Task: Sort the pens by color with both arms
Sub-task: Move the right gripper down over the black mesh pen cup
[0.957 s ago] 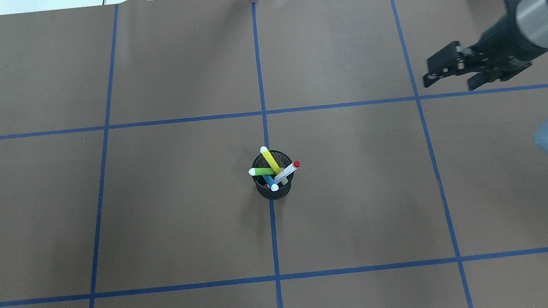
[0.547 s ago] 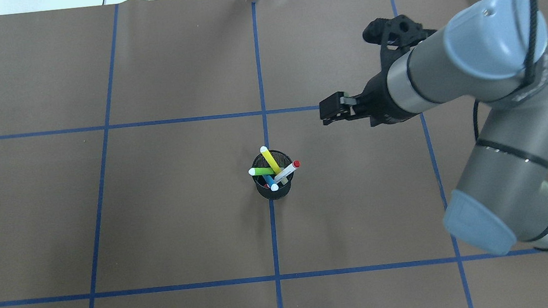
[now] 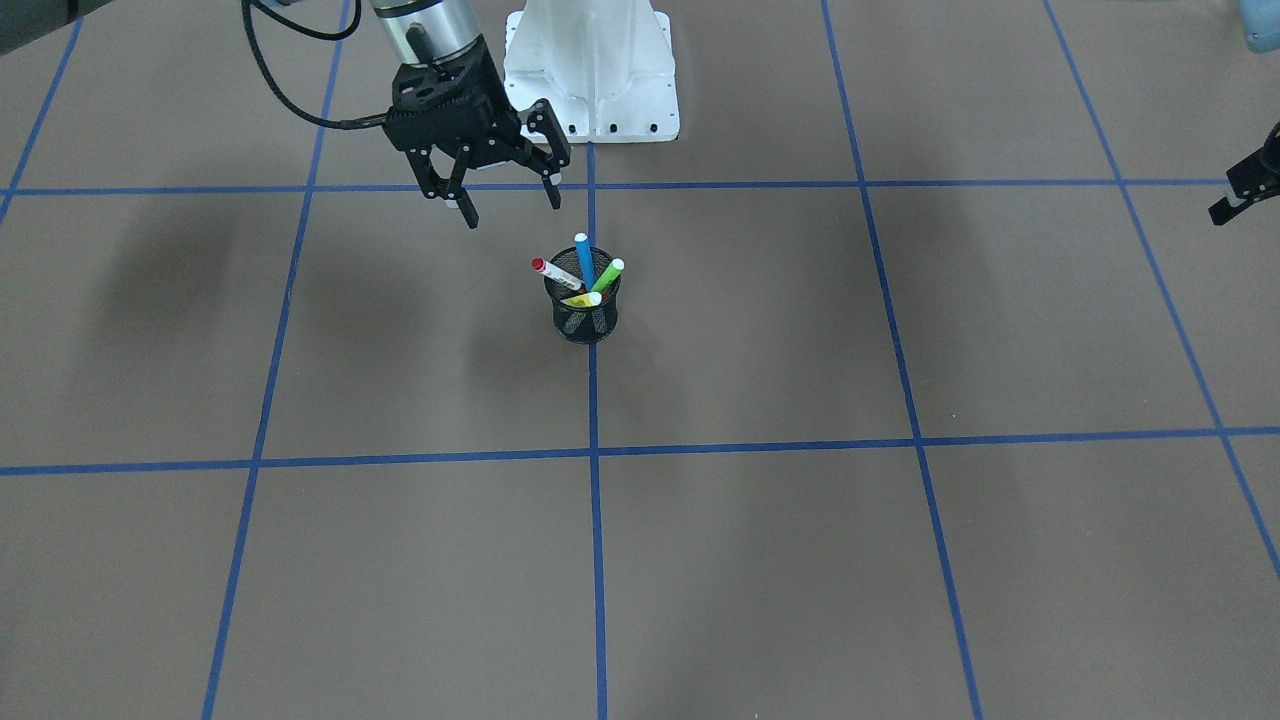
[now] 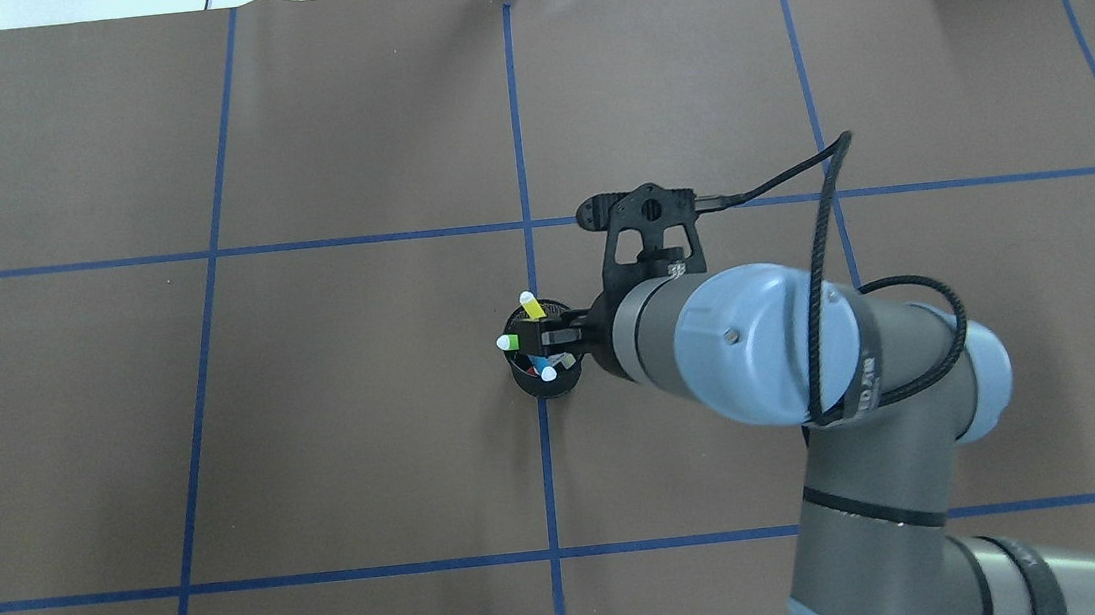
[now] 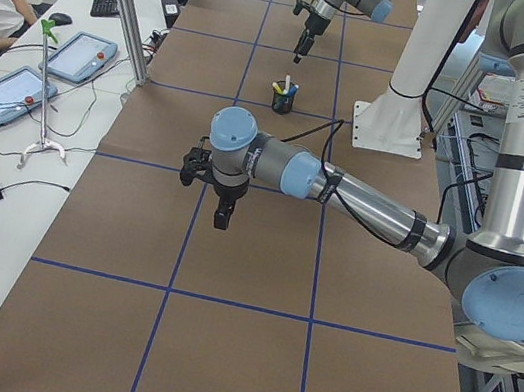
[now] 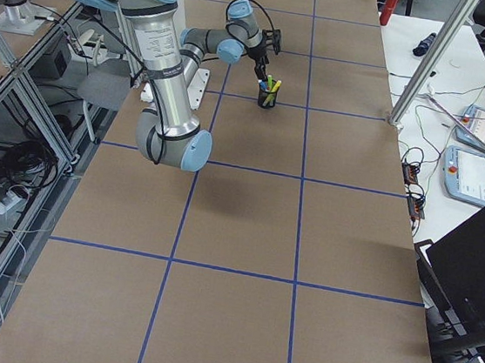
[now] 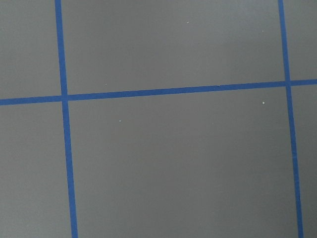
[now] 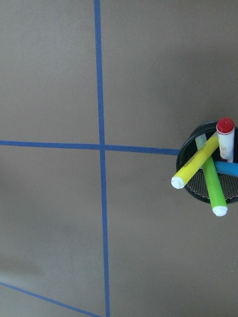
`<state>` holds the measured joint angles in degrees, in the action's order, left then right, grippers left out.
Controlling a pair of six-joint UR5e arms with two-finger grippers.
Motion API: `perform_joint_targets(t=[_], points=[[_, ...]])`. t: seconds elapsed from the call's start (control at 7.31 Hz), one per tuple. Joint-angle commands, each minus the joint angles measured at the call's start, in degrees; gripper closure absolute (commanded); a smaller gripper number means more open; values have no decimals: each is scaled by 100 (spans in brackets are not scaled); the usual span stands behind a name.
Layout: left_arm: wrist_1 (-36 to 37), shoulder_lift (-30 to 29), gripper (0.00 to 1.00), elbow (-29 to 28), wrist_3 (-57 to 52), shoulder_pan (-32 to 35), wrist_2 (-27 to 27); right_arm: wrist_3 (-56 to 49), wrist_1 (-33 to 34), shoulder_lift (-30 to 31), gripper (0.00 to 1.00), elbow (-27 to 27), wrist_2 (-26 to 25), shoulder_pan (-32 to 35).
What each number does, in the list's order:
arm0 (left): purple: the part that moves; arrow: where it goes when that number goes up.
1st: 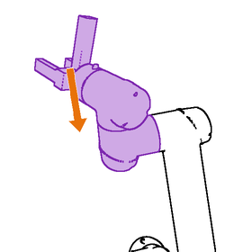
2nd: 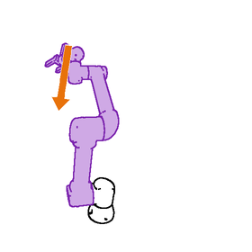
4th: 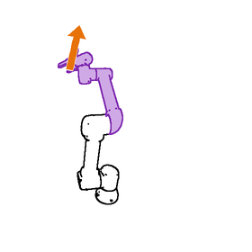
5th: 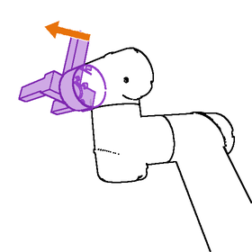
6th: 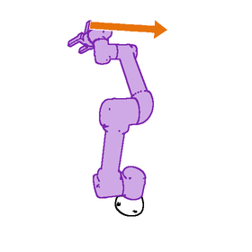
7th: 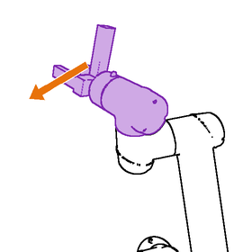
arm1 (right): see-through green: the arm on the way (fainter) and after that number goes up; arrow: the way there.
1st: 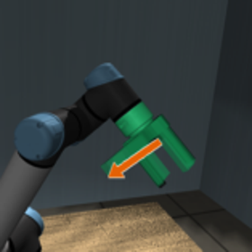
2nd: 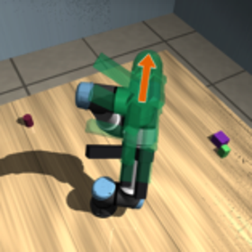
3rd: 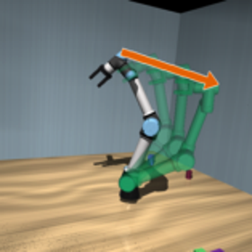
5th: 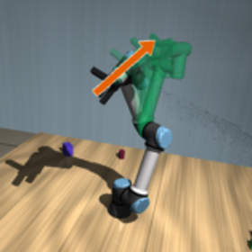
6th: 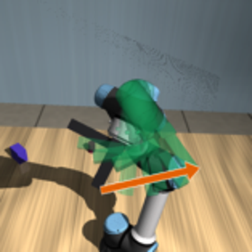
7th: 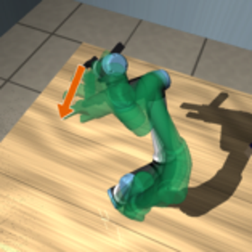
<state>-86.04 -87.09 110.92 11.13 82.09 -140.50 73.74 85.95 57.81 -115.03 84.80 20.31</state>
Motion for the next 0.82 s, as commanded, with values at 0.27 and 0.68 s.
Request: perform_joint_targets(t=[0.27, 0.68], points=[[0, 7, 0, 0, 3, 0, -4, -359, 18, -401, 21, 639, -456, -449], [0, 7, 0, -9, -6, 0, 5, -536, 18, -349, 26, 719, -552, -484]])
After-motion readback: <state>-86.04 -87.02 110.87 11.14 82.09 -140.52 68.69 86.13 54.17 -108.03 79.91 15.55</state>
